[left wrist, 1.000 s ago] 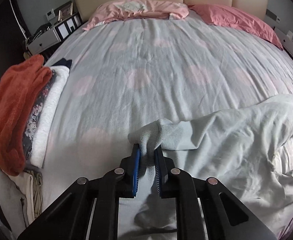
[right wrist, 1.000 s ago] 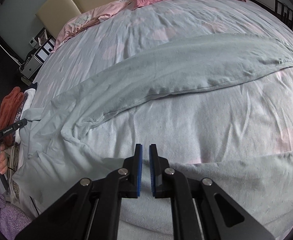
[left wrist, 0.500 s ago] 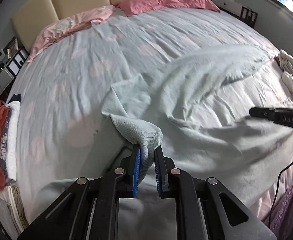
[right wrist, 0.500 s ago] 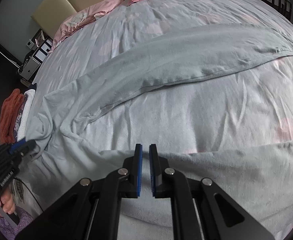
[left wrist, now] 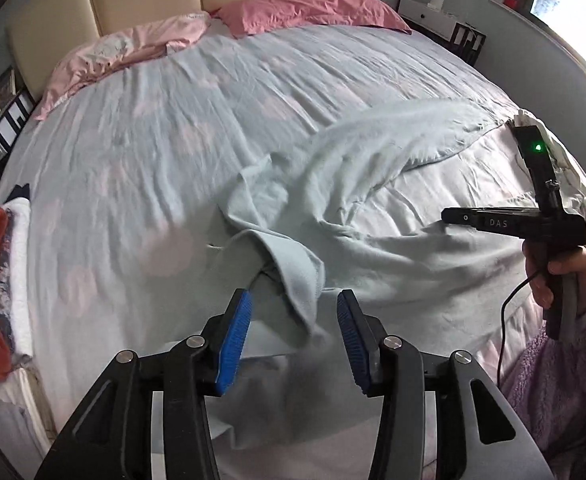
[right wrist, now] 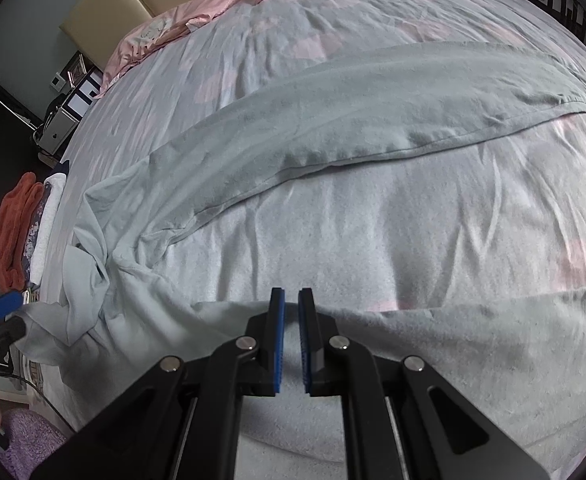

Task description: Fold clothes

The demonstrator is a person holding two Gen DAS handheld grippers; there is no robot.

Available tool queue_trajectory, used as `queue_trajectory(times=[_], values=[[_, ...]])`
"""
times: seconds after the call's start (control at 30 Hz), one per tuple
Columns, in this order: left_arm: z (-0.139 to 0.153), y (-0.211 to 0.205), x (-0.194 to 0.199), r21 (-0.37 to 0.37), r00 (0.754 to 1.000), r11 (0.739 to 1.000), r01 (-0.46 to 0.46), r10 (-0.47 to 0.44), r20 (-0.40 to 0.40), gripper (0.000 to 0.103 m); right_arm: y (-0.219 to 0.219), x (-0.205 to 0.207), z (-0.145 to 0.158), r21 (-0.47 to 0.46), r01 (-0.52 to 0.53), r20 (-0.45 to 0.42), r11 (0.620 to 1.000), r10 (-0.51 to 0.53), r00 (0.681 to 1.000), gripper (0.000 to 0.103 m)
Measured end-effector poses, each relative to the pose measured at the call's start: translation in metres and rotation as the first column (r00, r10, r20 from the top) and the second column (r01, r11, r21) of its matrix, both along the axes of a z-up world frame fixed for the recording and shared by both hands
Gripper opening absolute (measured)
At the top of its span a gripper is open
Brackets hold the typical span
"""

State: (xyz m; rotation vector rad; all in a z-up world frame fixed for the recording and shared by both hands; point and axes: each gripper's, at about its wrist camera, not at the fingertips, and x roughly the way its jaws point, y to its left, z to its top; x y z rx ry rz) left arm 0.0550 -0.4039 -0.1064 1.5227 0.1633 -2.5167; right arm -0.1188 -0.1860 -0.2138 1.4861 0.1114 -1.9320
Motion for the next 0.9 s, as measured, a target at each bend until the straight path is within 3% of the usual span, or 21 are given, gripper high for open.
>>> queue_trajectory(times=[0.2, 0.3, 0.43, 0.6, 0.73, 0.9], values=[[-0.008, -0.027, -0.002, -0.17, 0.996, 0.985, 0.031, -0.015, 0.092, 0.047, -0.005, 0.004, 0.0, 0.004, -0.018, -0.011, 1.0, 0.018, 1.0, 0.008], [-0.029, -0.027, -0.019, -0.227, 0.986, 0.969, 0.1, -0.066, 0.151, 0.047, -0.007, 0.005, 0.0, 0.008, -0.025, -0.015, 1.0, 0.025, 1.0, 0.008], [-0.063, -0.028, -0.046, -0.218, 0.968, 0.961, 0.169, -0.12, 0.22, 0.047, -0.006, 0.004, -0.001, 0.008, -0.022, -0.011, 1.0, 0.022, 1.0, 0.008], [-0.094, -0.036, -0.064, -0.136, 0.954, 0.975, 0.174, -0.132, 0.27, 0.047, -0.009, 0.001, -0.003, 0.008, -0.029, -0.006, 1.0, 0.029, 1.0, 0.008], [-0.095, -0.033, -0.057, -0.079, 0.955, 0.982, 0.17, -0.144, 0.259, 0.039, -0.014, -0.004, -0.007, 0.015, -0.039, -0.001, 0.999, 0.039, 0.999, 0.008], [-0.084, -0.022, -0.044, -0.044, 0.954, 0.979, 0.201, -0.186, 0.237, 0.039, -0.016, -0.008, -0.009, 0.009, -0.039, 0.014, 0.999, 0.039, 0.999, 0.008]])
